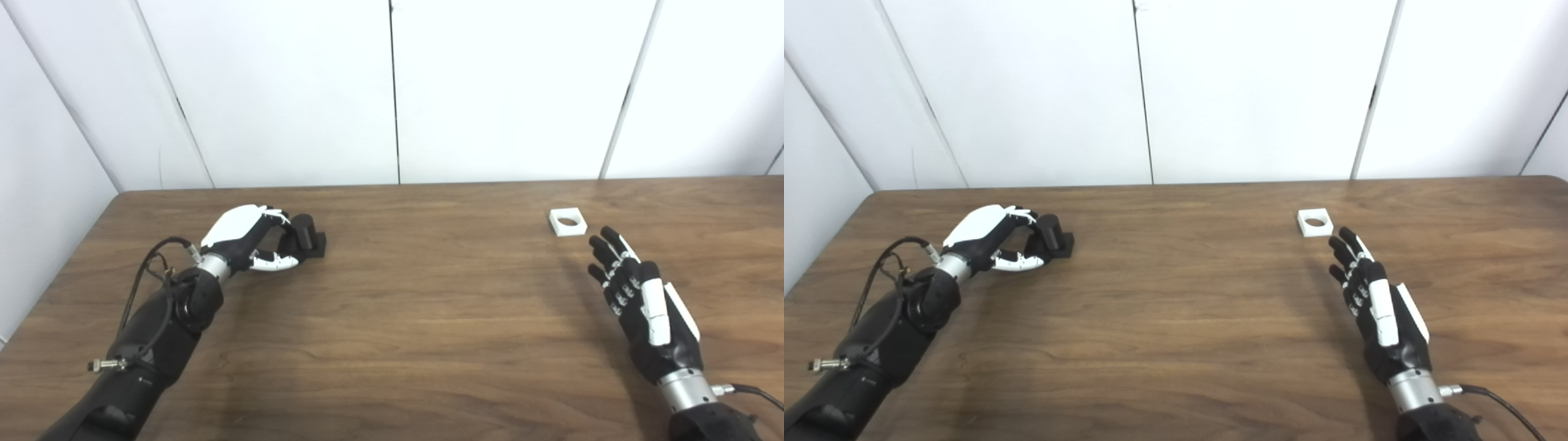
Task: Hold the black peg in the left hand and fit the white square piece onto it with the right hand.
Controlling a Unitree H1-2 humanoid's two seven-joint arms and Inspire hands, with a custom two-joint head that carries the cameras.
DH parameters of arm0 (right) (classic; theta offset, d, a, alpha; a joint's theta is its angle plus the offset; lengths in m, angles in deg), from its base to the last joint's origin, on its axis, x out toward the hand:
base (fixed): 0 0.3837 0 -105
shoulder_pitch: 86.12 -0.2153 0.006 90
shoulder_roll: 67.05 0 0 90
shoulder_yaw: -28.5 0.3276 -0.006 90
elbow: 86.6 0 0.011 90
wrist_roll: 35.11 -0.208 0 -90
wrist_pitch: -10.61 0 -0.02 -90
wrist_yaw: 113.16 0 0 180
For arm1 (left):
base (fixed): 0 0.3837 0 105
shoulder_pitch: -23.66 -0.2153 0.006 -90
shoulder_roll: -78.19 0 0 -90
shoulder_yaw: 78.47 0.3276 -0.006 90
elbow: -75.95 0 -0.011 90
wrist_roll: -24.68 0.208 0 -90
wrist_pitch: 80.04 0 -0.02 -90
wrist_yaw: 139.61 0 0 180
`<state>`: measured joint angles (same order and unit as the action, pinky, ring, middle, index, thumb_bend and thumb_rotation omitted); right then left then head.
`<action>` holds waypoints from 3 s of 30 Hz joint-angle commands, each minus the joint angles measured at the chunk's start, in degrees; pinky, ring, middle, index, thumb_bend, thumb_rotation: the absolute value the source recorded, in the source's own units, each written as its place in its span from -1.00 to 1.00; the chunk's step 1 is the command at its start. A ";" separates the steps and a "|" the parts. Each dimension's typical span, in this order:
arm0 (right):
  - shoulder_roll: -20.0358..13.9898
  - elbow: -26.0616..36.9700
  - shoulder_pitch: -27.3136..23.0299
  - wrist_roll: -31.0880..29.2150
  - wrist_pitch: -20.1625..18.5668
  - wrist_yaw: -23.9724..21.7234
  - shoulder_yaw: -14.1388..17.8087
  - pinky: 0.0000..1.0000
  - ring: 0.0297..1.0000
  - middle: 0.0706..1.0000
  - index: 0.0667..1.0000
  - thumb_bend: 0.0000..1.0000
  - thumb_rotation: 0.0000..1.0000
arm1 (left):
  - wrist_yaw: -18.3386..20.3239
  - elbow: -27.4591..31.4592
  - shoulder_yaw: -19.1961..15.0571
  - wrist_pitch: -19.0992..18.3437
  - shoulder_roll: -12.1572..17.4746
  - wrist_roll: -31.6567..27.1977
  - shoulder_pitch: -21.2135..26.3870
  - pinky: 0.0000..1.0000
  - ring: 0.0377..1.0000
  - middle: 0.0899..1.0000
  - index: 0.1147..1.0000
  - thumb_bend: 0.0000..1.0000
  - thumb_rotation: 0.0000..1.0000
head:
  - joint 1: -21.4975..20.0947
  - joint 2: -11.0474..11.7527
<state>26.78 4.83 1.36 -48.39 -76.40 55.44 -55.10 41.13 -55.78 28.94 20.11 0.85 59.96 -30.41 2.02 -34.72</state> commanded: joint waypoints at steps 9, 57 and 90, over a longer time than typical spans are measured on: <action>0.93 -2.77 4.05 -0.81 0.13 -0.35 -0.18 0.91 0.97 0.88 0.93 0.36 0.98 | -0.69 1.44 -0.26 0.79 1.56 -0.07 1.86 0.96 0.91 0.75 0.17 0.07 -0.22 | 0.13 -0.09; 1.81 -3.05 3.54 -0.43 -0.47 -0.11 -1.03 0.95 0.98 0.89 0.96 0.37 0.98 | 4.18 13.45 -1.01 -1.65 1.63 -1.91 -4.89 0.94 0.90 0.74 0.11 0.08 -0.37 | 0.45 -0.79; 4.94 -2.05 3.82 1.63 -0.55 1.77 -2.47 0.95 0.99 0.89 0.95 0.32 1.00 | 13.15 40.89 5.67 2.83 -2.52 -0.87 -20.89 0.90 0.86 0.70 -0.01 0.09 -0.18 | -1.06 -2.09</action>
<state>28.86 5.55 1.39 -46.13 -77.28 56.87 -56.14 52.79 -16.73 33.31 20.33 -1.46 58.66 -51.01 0.97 -36.74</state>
